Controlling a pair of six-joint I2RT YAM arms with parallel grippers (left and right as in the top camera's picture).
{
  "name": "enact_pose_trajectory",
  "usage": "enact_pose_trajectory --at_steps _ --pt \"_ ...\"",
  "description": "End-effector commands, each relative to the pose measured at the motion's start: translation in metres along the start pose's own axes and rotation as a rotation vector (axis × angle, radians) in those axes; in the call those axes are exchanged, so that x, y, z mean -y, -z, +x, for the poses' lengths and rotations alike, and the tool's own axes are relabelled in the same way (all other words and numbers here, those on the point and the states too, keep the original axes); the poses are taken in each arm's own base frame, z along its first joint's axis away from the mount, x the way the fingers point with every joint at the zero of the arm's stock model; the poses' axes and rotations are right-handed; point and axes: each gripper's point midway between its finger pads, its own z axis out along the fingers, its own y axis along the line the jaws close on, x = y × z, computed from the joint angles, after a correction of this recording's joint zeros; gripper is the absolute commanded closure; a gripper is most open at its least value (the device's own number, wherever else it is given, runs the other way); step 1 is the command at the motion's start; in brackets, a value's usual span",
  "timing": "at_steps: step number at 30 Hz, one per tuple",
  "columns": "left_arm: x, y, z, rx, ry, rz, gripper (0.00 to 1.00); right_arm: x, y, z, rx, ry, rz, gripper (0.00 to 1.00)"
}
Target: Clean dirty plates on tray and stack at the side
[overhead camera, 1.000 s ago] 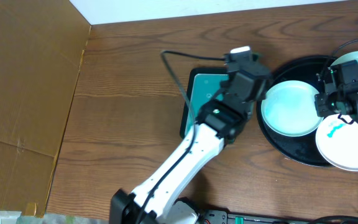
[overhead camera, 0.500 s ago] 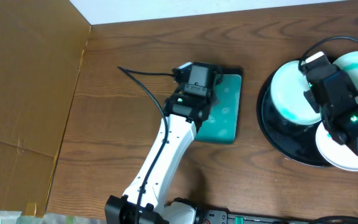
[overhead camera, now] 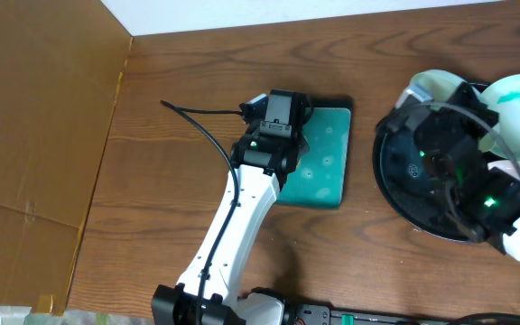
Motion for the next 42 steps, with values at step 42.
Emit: enact_pose_trajectory --at_steps 42 --pt "-0.003 -0.001 0.000 -0.003 0.007 -0.012 0.93 0.002 -0.120 0.394 -0.519 -2.013 -0.211 0.99"
